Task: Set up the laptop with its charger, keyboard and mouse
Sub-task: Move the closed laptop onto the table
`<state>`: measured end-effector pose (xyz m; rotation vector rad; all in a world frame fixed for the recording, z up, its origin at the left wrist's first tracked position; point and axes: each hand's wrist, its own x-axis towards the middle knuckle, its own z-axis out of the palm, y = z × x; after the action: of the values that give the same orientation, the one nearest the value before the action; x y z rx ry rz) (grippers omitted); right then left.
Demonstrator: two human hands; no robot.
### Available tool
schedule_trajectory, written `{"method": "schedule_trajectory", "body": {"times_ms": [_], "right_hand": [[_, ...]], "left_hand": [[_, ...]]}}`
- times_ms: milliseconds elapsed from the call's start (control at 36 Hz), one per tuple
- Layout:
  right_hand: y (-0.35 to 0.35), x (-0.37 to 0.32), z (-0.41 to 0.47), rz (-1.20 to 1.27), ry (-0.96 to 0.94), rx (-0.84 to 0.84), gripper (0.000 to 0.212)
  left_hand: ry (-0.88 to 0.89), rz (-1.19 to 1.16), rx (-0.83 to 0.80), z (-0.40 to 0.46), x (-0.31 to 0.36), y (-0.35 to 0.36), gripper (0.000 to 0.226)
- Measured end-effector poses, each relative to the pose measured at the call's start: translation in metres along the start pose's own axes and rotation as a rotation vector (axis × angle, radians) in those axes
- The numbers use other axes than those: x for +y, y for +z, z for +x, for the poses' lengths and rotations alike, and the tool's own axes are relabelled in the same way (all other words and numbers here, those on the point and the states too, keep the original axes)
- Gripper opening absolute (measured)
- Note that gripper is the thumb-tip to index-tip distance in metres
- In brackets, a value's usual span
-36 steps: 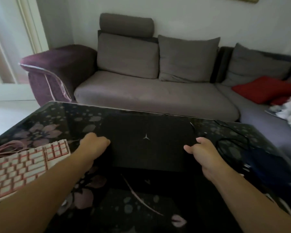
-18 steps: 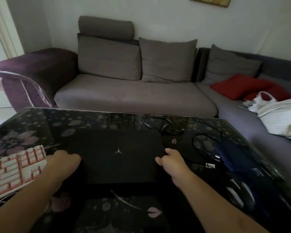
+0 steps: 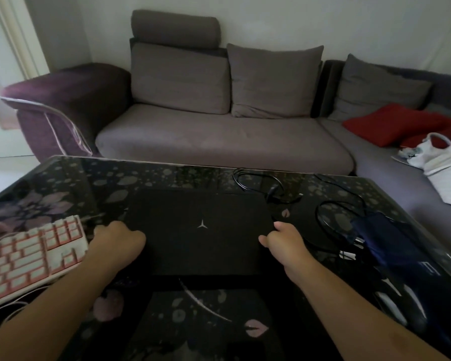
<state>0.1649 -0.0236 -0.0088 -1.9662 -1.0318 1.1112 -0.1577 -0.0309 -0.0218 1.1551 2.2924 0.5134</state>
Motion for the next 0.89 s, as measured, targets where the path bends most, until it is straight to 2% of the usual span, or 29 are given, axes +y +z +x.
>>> {"method": "schedule_trajectory", "body": {"times_ms": [139, 278, 389, 500, 667, 889], "right_hand": [[-0.013, 0.009, 0.012, -0.014, -0.022, 0.022, 0.074], [-0.027, 0.018, 0.018, -0.021, -0.007, 0.046, 0.075], [-0.027, 0.022, 0.021, -0.009, -0.022, 0.052, 0.076], [-0.027, 0.02, 0.024, -0.041, -0.021, 0.06, 0.074], [-0.027, 0.017, 0.025, -0.042, -0.021, 0.069, 0.073], [-0.023, 0.014, 0.022, -0.073, -0.023, 0.065, 0.074]], "left_hand": [[0.051, 0.082, -0.066, 0.003, 0.002, 0.011, 0.065], [0.072, 0.048, -0.067, -0.003, 0.009, 0.023, 0.056], [0.071, -0.025, 0.016, -0.014, 0.016, 0.022, 0.029], [0.058, 0.012, -0.023, -0.012, 0.017, 0.02, 0.036], [0.088, -0.033, -0.008, -0.009, 0.016, 0.02, 0.027], [0.114, -0.032, -0.006, -0.004, 0.016, 0.021, 0.03]]}}
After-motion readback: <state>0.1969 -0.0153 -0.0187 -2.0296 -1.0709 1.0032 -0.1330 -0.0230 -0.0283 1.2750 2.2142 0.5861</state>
